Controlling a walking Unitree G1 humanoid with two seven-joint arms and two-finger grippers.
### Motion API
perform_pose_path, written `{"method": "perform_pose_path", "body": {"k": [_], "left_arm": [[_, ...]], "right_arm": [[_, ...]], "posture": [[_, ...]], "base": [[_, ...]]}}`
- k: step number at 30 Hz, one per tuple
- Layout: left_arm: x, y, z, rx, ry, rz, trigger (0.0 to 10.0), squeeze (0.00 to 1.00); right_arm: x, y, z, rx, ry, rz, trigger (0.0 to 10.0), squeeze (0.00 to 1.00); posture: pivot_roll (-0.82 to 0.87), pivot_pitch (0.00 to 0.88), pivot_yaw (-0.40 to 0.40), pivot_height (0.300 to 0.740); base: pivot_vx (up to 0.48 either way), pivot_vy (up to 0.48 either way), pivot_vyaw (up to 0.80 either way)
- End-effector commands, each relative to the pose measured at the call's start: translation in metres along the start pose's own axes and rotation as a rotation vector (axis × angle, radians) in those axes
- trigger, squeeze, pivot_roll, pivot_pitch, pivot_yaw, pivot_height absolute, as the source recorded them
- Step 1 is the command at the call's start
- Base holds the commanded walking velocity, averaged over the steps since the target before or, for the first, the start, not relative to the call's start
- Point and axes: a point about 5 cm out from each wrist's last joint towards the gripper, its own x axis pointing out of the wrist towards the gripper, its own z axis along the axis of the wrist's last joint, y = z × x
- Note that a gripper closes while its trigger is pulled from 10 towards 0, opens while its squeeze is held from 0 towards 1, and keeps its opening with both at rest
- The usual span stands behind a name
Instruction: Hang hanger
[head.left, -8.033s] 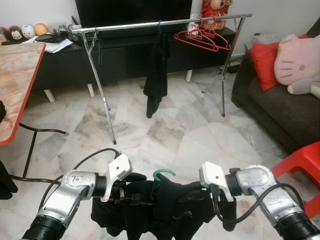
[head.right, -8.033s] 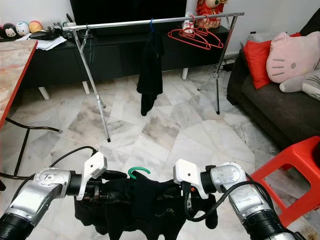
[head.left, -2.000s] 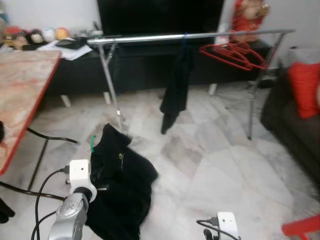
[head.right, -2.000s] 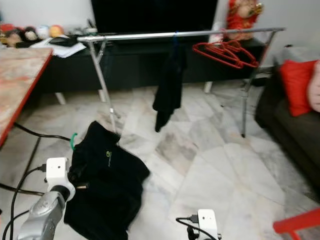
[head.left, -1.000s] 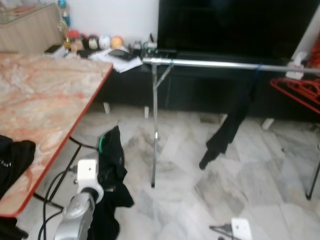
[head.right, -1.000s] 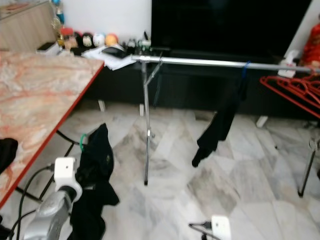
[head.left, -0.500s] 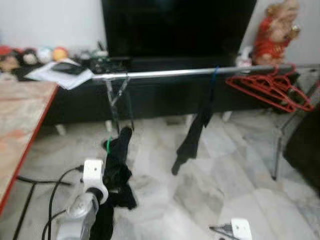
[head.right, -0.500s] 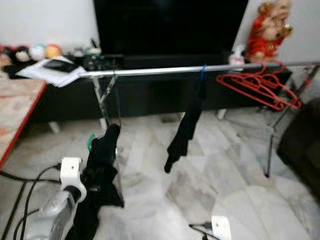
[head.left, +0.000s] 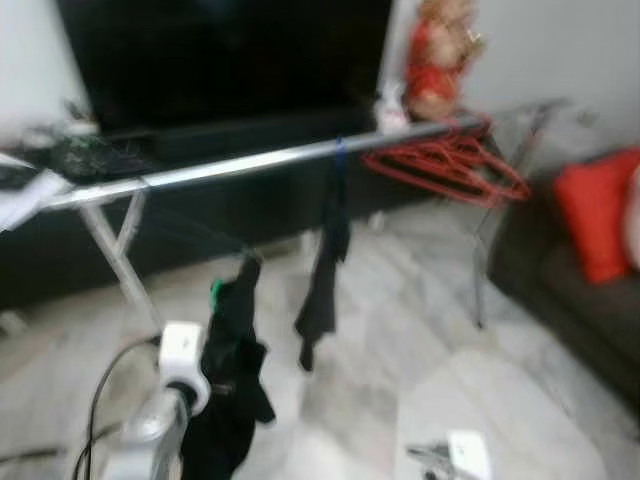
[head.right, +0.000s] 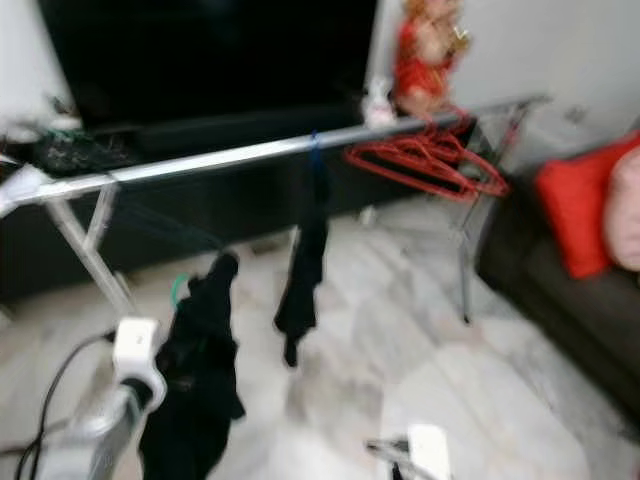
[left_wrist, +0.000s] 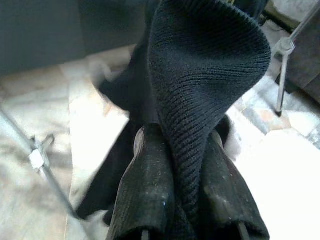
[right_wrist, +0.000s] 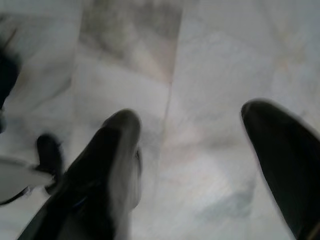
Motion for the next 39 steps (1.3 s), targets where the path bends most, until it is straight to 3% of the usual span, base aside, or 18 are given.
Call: {"method": "perform_pose_path", "body": {"k": [1, 21, 29, 39], "left_arm": [[0.002, -0.004, 0.008, 0.016, -0.037, -0.002, 10.0, 0.0], [0.003, -0.017, 0.005, 0.07, -0.014, -0.055, 10.0, 0.0], [0.01, -0.01, 0.015, 0.05, -0.044, 0.014, 10.0, 0.0], [0.014, -0.008, 0.023, 0.045, -0.072, 0.018, 10.0, 0.0]], "right_arm": [[-0.001, -0.008, -0.003, 0.01, 0.008, -0.021, 10.0, 0.0], [-0.001, -0.008, -0.003, -0.001, 0.008, -0.023, 10.0, 0.0], [-0.001, -0.007, -0.003, -0.001, 0.009, -0.026, 10.0, 0.0], [-0.001, -0.008, -0.003, -0.001, 0.011, -0.031, 10.0, 0.0]], "posture": [[-0.09, 0.0, -0.02, 0.74], [-0.1, 0.0, -0.023, 0.74], [-0.09, 0.0, -0.021, 0.74], [-0.1, 0.0, -0.02, 0.74]], "base": [[0.0, 0.0, 0.0], [0.0, 0.0, 0.0], [0.0, 0.0, 0.0], [0.0, 0.0, 0.0]]}}
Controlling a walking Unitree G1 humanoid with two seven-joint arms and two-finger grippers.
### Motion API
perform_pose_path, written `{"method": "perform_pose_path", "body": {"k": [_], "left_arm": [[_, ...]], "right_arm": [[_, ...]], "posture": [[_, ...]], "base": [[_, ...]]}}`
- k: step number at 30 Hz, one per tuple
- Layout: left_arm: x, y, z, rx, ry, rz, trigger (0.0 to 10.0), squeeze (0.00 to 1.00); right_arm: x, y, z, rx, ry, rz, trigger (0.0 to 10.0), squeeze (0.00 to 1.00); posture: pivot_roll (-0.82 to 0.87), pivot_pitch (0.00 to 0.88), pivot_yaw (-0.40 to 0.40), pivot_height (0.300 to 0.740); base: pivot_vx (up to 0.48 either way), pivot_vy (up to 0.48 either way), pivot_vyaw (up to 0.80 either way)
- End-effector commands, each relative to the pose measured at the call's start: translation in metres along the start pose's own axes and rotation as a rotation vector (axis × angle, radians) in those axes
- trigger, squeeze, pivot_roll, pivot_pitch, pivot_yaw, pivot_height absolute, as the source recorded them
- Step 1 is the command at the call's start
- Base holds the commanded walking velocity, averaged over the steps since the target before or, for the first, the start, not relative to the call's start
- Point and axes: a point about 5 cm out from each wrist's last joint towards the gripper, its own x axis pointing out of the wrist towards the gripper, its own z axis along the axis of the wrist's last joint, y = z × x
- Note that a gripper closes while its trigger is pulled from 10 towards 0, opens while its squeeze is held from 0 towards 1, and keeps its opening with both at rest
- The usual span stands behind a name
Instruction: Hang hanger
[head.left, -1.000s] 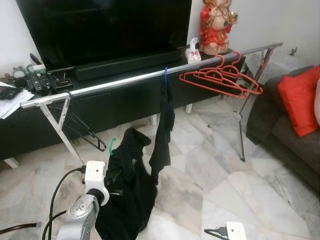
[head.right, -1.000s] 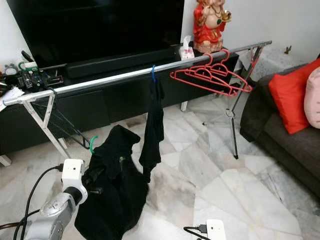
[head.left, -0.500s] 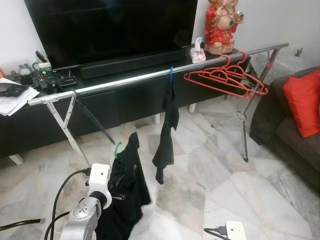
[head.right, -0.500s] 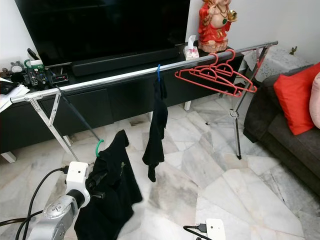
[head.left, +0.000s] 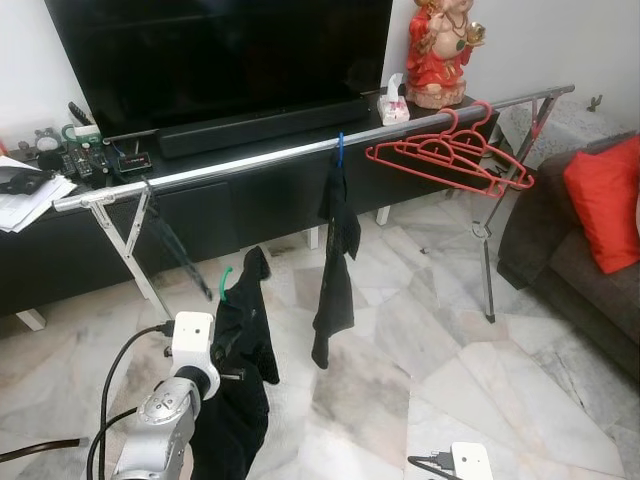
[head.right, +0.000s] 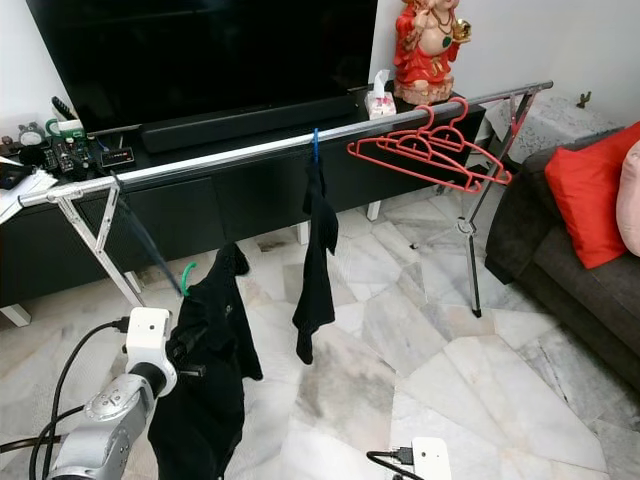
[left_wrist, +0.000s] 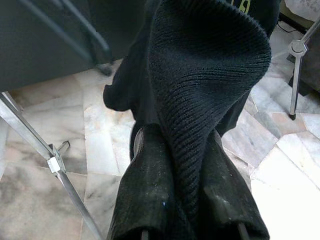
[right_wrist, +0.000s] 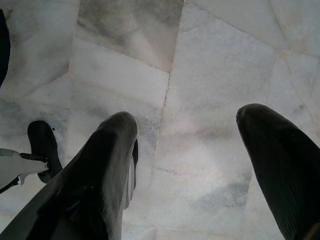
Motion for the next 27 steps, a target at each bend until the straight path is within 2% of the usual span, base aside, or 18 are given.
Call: {"method": "perform_pose_path", "body": {"k": [1, 11, 21, 23, 27], "left_arm": [[0.003, 0.001, 0.01, 0.015, -0.04, 0.002, 10.0, 0.0], [0.002, 0.0, 0.009, 0.016, -0.042, -0.001, 10.0, 0.0], [0.002, -0.002, 0.008, 0.015, -0.045, -0.008, 10.0, 0.0], [0.001, -0.002, 0.008, 0.015, -0.047, -0.009, 10.0, 0.0], [0.0, -0.002, 0.005, 0.015, -0.04, -0.01, 10.0, 0.0]], "right_arm": [[0.0, -0.001, 0.001, 0.0, 0.001, -0.006, 10.0, 0.0], [0.0, -0.001, 0.001, -0.012, 0.006, -0.006, 10.0, 0.0], [0.0, -0.003, 0.002, -0.02, -0.013, -0.005, 10.0, 0.0], [-0.001, -0.008, 0.005, -0.002, -0.074, -0.02, 10.0, 0.0], [-0.005, -0.027, 0.002, 0.01, -0.138, -0.097, 10.0, 0.0]], "posture": [[-0.1, 0.0, -0.019, 0.74], [-0.1, 0.0, -0.023, 0.74], [-0.09, 0.0, -0.031, 0.74], [-0.09, 0.0, -0.032, 0.74], [-0.1, 0.0, -0.029, 0.74]], "base": [[0.0, 0.0, 0.0], [0.0, 0.0, 0.0], [0.25, 0.0, 0.0], [0.257, 0.0, 0.0], [0.255, 0.0, 0.0]]}}
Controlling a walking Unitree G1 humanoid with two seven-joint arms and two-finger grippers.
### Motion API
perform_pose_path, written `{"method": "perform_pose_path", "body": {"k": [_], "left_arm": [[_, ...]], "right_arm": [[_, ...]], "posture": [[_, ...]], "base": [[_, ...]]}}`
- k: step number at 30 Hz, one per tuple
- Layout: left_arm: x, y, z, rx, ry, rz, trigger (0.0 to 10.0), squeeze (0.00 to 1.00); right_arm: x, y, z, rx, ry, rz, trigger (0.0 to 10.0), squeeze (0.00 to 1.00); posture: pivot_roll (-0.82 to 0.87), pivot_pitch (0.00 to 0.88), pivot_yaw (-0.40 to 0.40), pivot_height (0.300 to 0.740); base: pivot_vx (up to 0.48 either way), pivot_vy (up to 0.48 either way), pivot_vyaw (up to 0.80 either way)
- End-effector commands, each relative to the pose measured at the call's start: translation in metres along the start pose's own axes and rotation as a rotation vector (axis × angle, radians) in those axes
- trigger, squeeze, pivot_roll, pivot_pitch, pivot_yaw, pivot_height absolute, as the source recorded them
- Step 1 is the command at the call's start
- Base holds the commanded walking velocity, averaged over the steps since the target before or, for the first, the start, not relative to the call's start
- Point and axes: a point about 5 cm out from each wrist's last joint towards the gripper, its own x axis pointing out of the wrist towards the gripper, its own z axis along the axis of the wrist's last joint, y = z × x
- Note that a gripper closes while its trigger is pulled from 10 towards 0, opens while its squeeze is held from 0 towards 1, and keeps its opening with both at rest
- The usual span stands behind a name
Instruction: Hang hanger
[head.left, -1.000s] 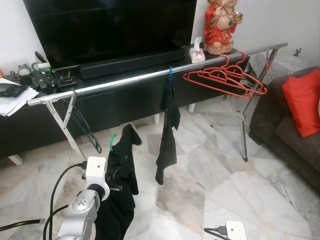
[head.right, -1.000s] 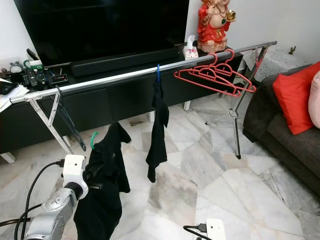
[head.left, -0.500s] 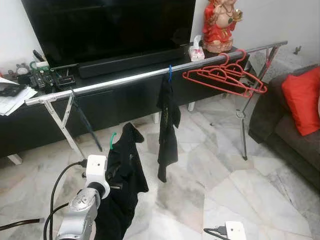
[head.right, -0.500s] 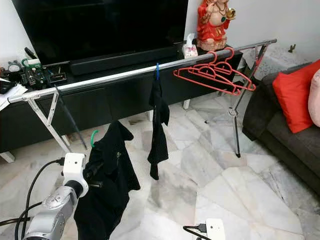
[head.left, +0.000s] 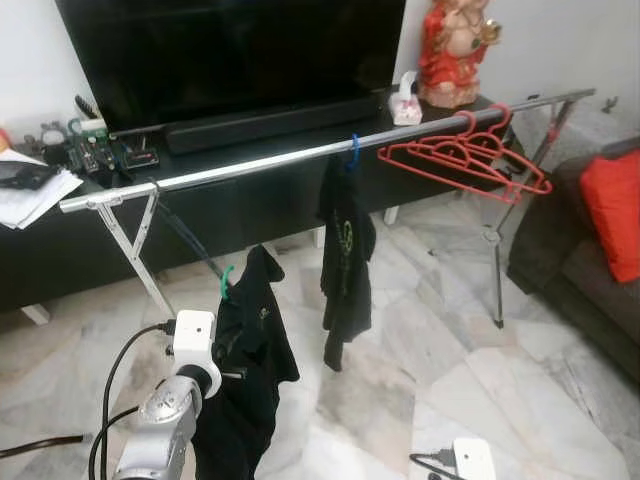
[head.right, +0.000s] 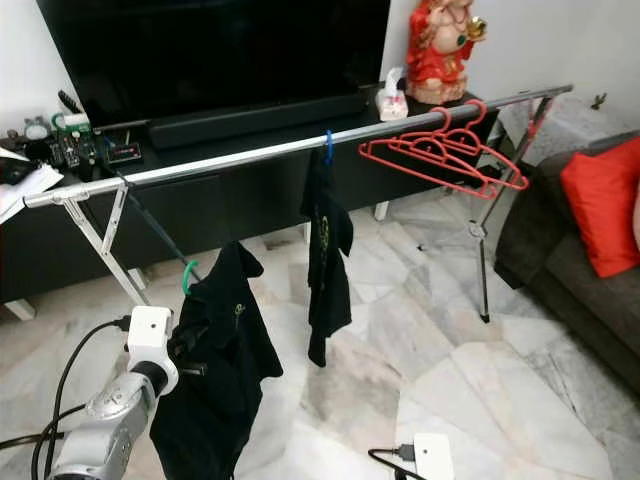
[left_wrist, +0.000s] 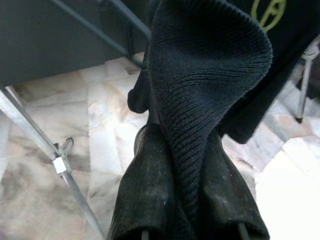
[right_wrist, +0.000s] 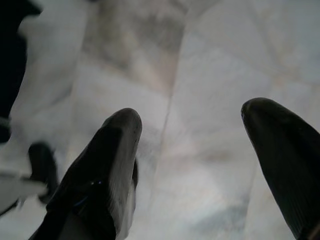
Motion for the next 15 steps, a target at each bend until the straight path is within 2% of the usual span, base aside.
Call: {"method": "perform_pose_path", "body": {"k": [1, 6, 12, 15], "left_arm": [[0.001, -0.003, 0.007, 0.016, -0.042, -0.014, 10.0, 0.0], [0.002, -0.003, 0.007, 0.016, -0.043, -0.019, 10.0, 0.0], [0.004, -0.007, 0.008, 0.017, -0.043, -0.033, 10.0, 0.0], [0.006, -0.01, 0.008, 0.016, -0.045, -0.041, 10.0, 0.0]], "right_arm": [[-0.005, -0.025, -0.007, 0.011, -0.046, -0.084, 10.0, 0.0], [-0.013, -0.042, -0.009, 0.066, -0.141, -0.141, 10.0, 0.0], [-0.016, -0.037, -0.019, 0.052, -0.116, -0.128, 10.0, 0.0], [-0.015, -0.027, -0.027, 0.045, -0.058, -0.112, 10.0, 0.0]], "posture": [[-0.1, 0.0, -0.028, 0.74], [-0.11, 0.0, -0.024, 0.74], [-0.12, 0.0, -0.02, 0.74], [-0.12, 0.0, -0.016, 0.74]], "base": [[0.259, 0.0, 0.0], [0.255, 0.0, 0.0], [0.256, 0.0, 0.0], [0.256, 0.0, 0.0]]}}
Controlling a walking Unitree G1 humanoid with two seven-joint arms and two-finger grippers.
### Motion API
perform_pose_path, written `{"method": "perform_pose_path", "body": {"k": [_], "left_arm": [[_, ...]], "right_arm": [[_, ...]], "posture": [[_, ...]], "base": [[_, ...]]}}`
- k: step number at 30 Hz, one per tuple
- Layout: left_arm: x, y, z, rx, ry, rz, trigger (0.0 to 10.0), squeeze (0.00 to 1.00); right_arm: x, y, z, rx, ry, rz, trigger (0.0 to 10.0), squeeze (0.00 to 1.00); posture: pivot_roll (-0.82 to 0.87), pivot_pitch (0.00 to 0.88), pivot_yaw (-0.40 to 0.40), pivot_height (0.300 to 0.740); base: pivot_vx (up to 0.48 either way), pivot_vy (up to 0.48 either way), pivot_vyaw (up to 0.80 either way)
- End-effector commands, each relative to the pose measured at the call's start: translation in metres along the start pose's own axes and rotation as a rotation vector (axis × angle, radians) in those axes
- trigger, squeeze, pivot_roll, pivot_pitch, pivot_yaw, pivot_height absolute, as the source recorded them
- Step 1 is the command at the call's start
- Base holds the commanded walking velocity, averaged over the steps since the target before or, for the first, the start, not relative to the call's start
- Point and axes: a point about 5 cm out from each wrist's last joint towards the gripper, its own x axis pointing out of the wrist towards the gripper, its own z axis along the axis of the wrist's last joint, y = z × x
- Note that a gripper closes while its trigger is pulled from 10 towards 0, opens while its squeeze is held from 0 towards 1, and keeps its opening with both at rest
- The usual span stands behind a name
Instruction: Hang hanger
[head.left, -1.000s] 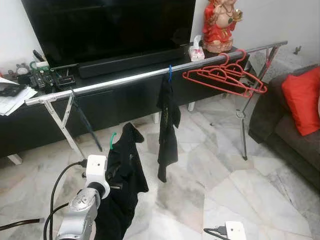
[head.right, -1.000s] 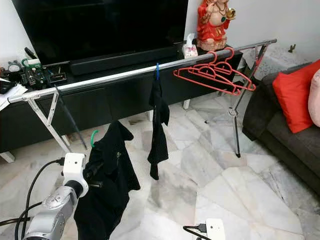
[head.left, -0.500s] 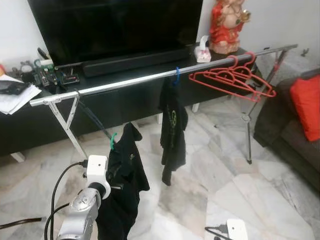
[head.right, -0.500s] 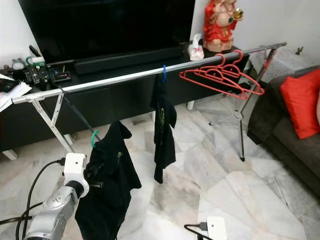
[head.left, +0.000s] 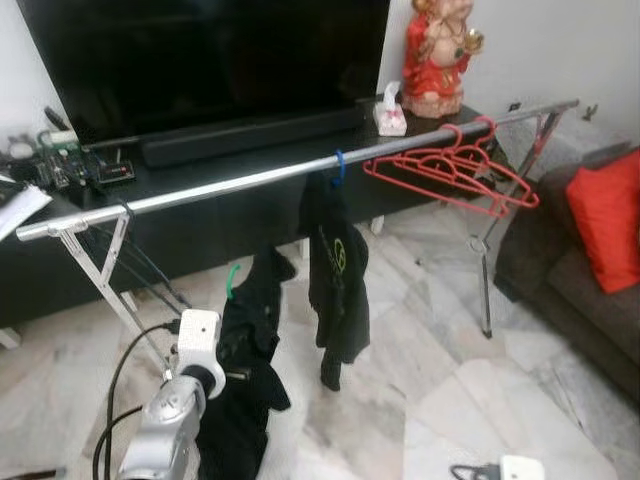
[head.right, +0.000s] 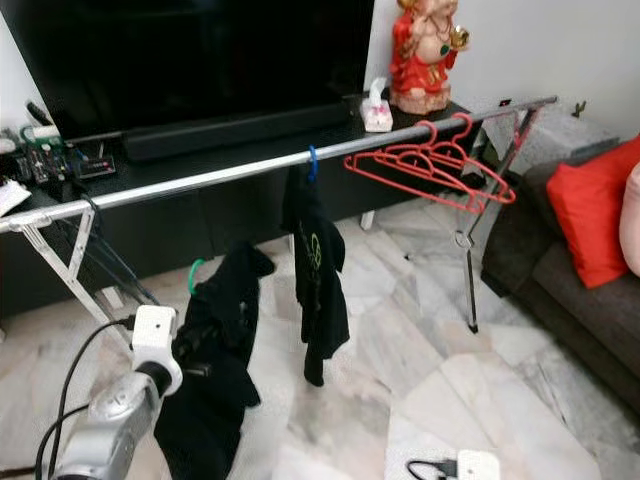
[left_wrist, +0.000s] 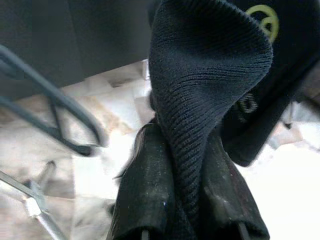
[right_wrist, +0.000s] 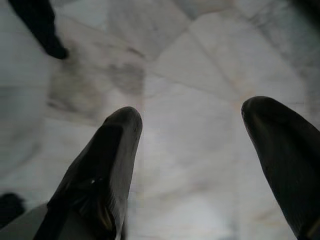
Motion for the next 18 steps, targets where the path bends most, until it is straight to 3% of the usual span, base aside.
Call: {"method": "perform_pose_path", "body": {"k": [1, 10, 18], "left_arm": [[0.004, -0.009, 0.008, 0.014, -0.037, -0.029, 10.0, 0.0], [0.004, -0.007, 0.009, 0.017, -0.043, -0.025, 10.0, 0.0], [0.004, -0.01, 0.01, 0.012, -0.052, -0.027, 10.0, 0.0]], "right_arm": [[-0.003, -0.001, -0.013, -0.042, 0.071, 0.003, 10.0, 0.0], [0.002, 0.019, -0.002, -0.055, 0.068, 0.061, 10.0, 0.0], [0.0, 0.018, -0.009, -0.072, 0.104, 0.062, 10.0, 0.0]], "posture": [[-0.12, 0.0, -0.016, 0.74], [-0.11, 0.0, -0.015, 0.74], [-0.11, 0.0, -0.017, 0.74]], "base": [[0.259, 0.0, 0.0], [0.257, 0.0, 0.0], [0.255, 0.0, 0.0]]}}
